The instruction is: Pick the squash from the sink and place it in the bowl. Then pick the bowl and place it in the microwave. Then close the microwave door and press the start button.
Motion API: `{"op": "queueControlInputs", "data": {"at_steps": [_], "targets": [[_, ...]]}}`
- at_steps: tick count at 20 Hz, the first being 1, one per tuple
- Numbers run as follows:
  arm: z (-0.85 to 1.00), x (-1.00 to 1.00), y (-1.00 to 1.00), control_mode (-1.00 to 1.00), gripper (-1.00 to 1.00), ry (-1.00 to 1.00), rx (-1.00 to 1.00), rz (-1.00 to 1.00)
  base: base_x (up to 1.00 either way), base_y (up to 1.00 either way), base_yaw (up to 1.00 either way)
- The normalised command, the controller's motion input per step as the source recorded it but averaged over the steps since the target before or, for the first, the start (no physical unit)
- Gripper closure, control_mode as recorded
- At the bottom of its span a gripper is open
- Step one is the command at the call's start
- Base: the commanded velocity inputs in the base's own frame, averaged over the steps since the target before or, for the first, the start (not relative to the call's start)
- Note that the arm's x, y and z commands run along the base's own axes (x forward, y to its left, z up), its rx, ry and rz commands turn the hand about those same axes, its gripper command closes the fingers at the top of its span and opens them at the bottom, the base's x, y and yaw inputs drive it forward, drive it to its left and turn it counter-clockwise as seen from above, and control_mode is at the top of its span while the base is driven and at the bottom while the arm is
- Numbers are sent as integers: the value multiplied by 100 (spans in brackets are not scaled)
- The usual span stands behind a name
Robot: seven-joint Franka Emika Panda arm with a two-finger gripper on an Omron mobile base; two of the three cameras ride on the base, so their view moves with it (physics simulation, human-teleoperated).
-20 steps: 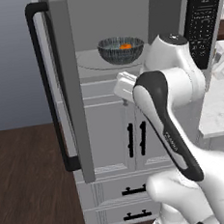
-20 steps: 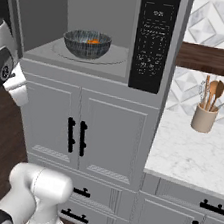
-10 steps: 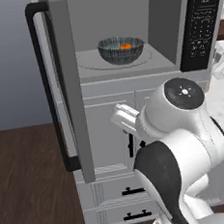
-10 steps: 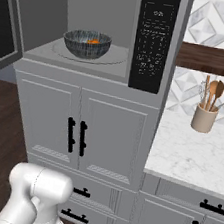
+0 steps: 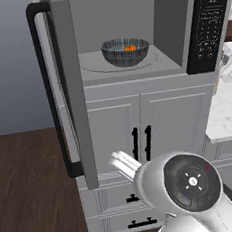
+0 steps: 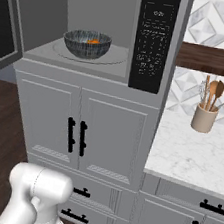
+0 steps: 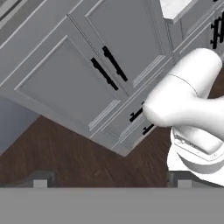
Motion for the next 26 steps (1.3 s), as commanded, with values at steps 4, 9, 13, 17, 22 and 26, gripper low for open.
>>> {"op": "queueControlInputs", "data": {"at_steps": [4,9,13,17,22,26], "targets": [[-21,-12,100,-100,-100,-3,-6,-9,0,0,0],[-27,16,100,-100,-100,0,-10,-15,0,0,0],[-8,72,100,-100,-100,-6,-18,-21,0,0,0],[0,79,92,-100,-100,-10,-23,-20,0,0,0],[-3,81,73,-100,-100,-3,-20,-23,0,0,0],[-11,82,23,-100,-100,0,-12,-27,0,0,0]]}}
